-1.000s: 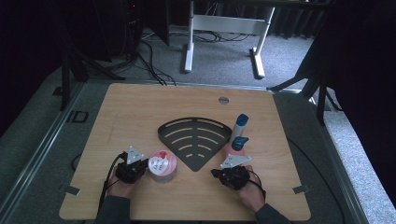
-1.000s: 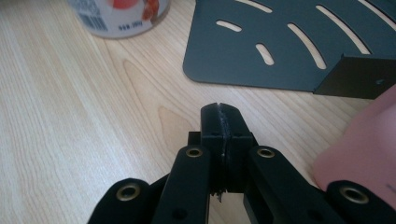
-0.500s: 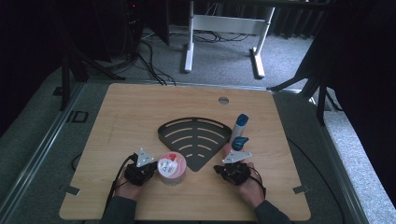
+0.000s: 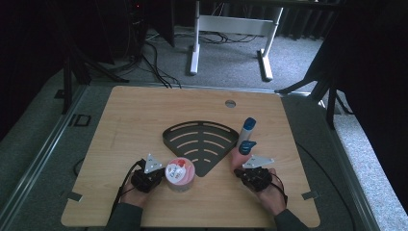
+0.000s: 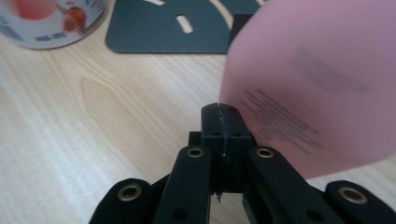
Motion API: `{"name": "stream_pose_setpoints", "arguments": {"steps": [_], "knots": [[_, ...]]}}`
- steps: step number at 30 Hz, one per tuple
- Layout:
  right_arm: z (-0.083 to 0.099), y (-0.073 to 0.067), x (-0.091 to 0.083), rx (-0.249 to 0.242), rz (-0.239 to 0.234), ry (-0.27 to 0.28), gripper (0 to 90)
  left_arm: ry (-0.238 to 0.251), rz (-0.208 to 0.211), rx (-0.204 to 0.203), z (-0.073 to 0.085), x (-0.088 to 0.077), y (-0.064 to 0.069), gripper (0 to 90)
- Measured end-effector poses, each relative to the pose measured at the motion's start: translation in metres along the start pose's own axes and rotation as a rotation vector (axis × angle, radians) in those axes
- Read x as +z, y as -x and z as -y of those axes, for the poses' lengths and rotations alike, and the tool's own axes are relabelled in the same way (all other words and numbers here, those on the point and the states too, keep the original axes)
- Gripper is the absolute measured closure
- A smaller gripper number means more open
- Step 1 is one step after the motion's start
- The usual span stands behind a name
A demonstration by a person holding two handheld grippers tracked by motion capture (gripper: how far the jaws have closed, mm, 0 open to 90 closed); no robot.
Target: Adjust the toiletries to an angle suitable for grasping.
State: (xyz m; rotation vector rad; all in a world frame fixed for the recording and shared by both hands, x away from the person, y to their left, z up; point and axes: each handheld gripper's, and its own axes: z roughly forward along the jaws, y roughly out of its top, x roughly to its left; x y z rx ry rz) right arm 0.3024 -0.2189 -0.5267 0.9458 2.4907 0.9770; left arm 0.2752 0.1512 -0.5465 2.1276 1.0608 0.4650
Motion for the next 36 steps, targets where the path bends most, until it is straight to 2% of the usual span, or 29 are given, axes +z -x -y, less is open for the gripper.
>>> {"name": "stream_pose_setpoints", "arguments": {"steps": [10,19,22,24,31,36], "knots": [[-0.007,0.011,0.003,0.012,0.026,0.011,90.0,0.000,0.003,0.005,0.000,0.000,0.000,89.7],[-0.007,0.017,0.008,0.041,0.023,0.022,90.0,-0.002,0.012,0.009,-0.001,0.002,0.002,89.7],[-0.007,0.011,0.011,0.031,-0.012,0.023,90.0,-0.009,0.013,0.017,-0.002,0.003,0.002,88.5],[-0.008,0.004,0.014,0.007,-0.027,0.014,89.9,-0.014,0.016,0.018,-0.001,0.002,0.001,83.5],[-0.016,-0.017,0.031,-0.061,-0.105,-0.002,82.5,-0.026,0.050,0.028,0.004,-0.007,-0.006,73.0],[-0.021,-0.024,0.036,-0.087,-0.130,0.005,76.7,-0.019,0.050,0.023,0.008,-0.012,-0.009,65.5]]}}
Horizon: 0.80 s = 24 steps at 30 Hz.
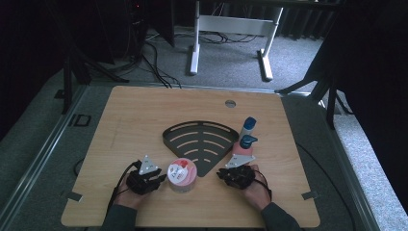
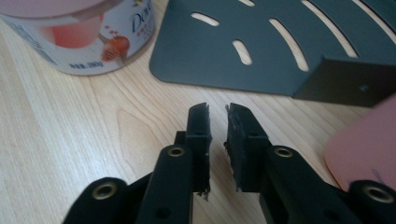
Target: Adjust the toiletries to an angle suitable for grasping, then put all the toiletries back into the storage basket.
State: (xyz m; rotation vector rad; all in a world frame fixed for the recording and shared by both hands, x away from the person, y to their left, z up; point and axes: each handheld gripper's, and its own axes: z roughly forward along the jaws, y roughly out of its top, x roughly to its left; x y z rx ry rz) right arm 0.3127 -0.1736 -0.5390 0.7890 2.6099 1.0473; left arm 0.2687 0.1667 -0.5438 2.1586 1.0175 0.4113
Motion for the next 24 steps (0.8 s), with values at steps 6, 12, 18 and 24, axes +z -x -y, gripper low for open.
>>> {"name": "stream_pose_setpoints", "arguments": {"steps": [6,12,18,24], "knots": [[-0.003,0.000,0.002,-0.005,-0.025,0.015,71.0,0.011,0.007,0.011,0.001,-0.003,-0.001,59.7],[-0.008,-0.001,0.004,-0.016,-0.052,0.035,63.8,0.042,0.045,0.047,0.007,-0.006,0.001,53.6],[-0.012,-0.003,0.007,-0.028,-0.070,0.040,58.0,0.050,0.094,0.067,0.009,-0.008,0.003,49.1],[-0.017,-0.005,0.011,-0.045,-0.091,0.046,53.9,0.075,0.118,0.091,0.009,-0.012,0.005,44.2]]}}
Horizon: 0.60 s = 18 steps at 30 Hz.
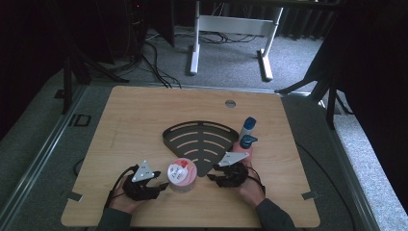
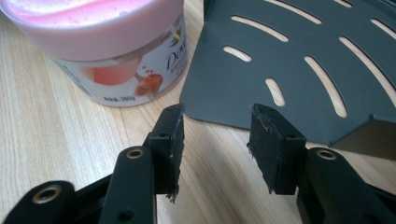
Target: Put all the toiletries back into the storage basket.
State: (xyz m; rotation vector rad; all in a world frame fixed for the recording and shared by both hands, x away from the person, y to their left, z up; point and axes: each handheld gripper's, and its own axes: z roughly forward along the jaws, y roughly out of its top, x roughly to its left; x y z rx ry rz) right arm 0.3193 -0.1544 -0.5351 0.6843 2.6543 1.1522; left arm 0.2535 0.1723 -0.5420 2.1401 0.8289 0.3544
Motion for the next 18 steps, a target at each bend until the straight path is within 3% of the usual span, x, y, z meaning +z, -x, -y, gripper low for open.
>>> {"name": "stream_pose_setpoints", "arguments": {"steps": [7,18], "knots": [[-0.004,-0.002,0.004,-0.020,-0.031,0.003,48.6,0.023,0.026,0.016,-0.002,-0.001,0.004,38.4],[-0.012,-0.010,0.011,-0.066,-0.105,0.014,42.1,0.003,0.090,0.046,-0.005,0.006,0.010,36.5]]}}
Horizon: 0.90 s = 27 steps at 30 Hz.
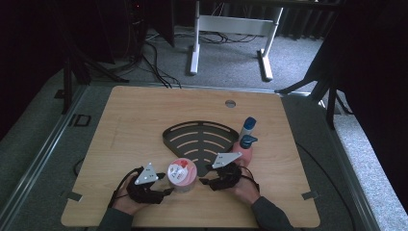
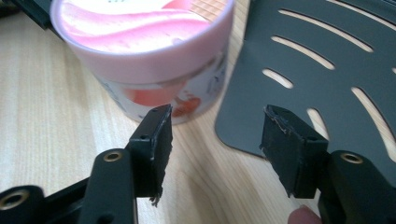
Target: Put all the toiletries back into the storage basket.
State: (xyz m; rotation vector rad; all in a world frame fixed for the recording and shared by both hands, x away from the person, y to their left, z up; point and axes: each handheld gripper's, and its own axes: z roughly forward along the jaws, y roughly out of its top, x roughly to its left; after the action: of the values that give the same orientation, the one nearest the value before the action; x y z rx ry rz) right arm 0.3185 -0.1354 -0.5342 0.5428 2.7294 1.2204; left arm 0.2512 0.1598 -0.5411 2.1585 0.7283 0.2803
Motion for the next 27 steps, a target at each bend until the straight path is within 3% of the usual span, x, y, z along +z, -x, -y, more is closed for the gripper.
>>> {"name": "stream_pose_setpoints", "arguments": {"steps": [18,27], "knots": [[-0.008,-0.010,0.011,-0.078,-0.096,0.017,36.2,-0.016,-0.024,0.050,-0.006,0.009,0.002,29.5],[-0.011,-0.010,0.015,-0.106,-0.111,0.026,31.4,0.014,-0.024,0.054,-0.008,0.008,0.002,26.0]]}}
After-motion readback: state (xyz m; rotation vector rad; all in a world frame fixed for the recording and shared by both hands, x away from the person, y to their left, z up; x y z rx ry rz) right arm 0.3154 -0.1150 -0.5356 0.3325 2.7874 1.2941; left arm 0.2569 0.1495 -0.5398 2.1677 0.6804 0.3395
